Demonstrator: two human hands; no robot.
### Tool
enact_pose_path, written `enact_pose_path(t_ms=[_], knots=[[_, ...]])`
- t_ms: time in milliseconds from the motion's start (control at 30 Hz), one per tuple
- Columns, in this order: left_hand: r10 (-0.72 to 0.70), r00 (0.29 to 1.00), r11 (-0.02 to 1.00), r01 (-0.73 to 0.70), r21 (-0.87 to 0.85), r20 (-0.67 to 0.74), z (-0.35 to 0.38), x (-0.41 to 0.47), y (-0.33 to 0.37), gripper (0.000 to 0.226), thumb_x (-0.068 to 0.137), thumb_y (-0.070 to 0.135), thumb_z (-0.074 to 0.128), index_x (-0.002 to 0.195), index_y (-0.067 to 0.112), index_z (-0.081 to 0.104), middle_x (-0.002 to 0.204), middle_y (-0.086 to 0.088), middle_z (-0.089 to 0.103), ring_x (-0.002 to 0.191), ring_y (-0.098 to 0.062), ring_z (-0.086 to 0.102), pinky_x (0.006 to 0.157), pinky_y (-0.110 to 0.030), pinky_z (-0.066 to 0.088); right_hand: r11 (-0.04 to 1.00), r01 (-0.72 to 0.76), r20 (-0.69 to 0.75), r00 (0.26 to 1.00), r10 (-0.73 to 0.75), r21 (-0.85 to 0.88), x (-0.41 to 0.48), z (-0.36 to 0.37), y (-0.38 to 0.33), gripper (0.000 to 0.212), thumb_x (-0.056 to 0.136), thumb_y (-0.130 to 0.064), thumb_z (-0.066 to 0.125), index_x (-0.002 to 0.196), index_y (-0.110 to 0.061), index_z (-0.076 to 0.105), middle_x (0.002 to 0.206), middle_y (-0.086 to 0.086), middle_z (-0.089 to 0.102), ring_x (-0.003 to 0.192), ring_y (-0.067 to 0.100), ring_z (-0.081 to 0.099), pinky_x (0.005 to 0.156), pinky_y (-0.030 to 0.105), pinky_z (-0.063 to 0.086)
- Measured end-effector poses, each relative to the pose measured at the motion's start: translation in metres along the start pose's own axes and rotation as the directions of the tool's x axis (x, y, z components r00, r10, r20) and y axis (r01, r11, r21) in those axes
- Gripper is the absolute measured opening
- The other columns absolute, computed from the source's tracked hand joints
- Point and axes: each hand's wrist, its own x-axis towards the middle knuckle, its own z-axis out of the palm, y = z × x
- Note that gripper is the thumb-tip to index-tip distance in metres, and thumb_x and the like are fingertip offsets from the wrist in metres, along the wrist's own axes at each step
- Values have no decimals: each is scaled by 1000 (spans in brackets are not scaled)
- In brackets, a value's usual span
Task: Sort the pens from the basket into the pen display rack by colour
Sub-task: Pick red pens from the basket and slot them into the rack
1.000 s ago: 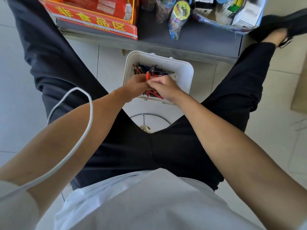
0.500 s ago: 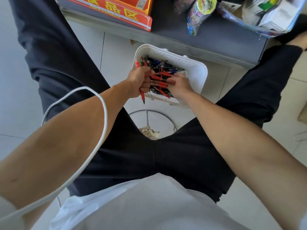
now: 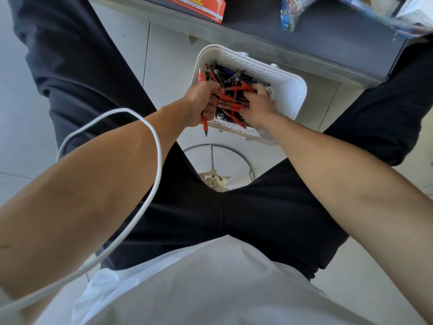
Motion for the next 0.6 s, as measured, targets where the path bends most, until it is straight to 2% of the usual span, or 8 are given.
enact_pose_path(t_ms=[133, 200, 267, 333, 367, 467, 533, 600], knots=[[31, 999, 999, -31, -33, 5, 1, -5, -2, 35, 92, 7, 47, 66, 23, 32, 61, 3, 21, 50, -11, 15, 45, -24, 17, 965, 140, -100, 988, -121, 223, -21, -14, 1, 48, 95, -9, 60, 143, -8, 55, 148, 4, 36, 134, 19, 41, 110, 15, 29], [58, 998, 998, -58, -38, 0, 3, -7, -3, 30, 92, 6, 47, 69, 22, 38, 59, 5, 24, 48, -11, 18, 45, -23, 20, 944, 189, -145, 977, -155, 271, -33, -23, -1, 47, 95, -6, 59, 141, -9, 56, 139, -1, 39, 118, 11, 46, 103, 7, 35], [104, 994, 993, -105, -52, -17, 8, -11, -2, 23, 93, 3, 48, 75, 17, 48, 56, 4, 34, 47, -11, 31, 48, -24, 31, 929, 227, -187, 966, -178, 293, -44, -31, -6, 41, 95, -8, 59, 136, -13, 63, 133, -6, 43, 116, 3, 44, 93, -3, 31], [148, 988, 982, -153, -108, -47, 15, -19, -3, 20, 94, -4, 44, 95, 7, 61, 63, -3, 56, 58, -17, 58, 59, -27, 51, 918, 249, -206, 960, -192, 309, -55, -38, -11, 34, 95, -12, 61, 129, -16, 69, 126, -9, 48, 118, 1, 44, 94, 0, 30], [161, 986, 979, -166, -121, -53, 17, -21, -5, 28, 94, -7, 41, 108, 4, 63, 75, -8, 66, 72, -21, 69, 69, -28, 58, 913, 256, -201, 959, -199, 317, -61, -41, -14, 31, 95, -14, 62, 124, -17, 72, 122, -10, 51, 117, 1, 47, 96, 5, 33], [206, 978, 978, -206, 22, -14, 22, -25, -11, 45, 90, -9, 37, 119, 9, 66, 111, -11, 74, 109, -25, 70, 81, -25, 54, 884, 261, -159, 964, -215, 388, -78, -48, -26, 27, 93, -14, 60, 114, -20, 77, 110, -13, 63, 110, 3, 57, 98, 14, 39], [234, 971, 962, -237, 134, 37, 24, -30, -15, 52, 83, -9, 37, 112, 15, 73, 100, -4, 75, 105, -24, 67, 84, -25, 48, 855, 253, -129, 967, -217, 453, -88, -48, -34, 31, 90, -11, 57, 109, -21, 79, 112, -14, 69, 110, 1, 61, 101, 17, 43], [221, 971, 966, -231, 116, 89, 27, -38, -17, 50, 80, -12, 33, 104, 11, 70, 92, -6, 71, 97, -23, 68, 90, -32, 55, 839, 228, -113, 974, -199, 494, -94, -47, -42, 33, 89, -8, 53, 103, -23, 79, 108, -11, 74, 104, 1, 66, 98, 19, 49]])
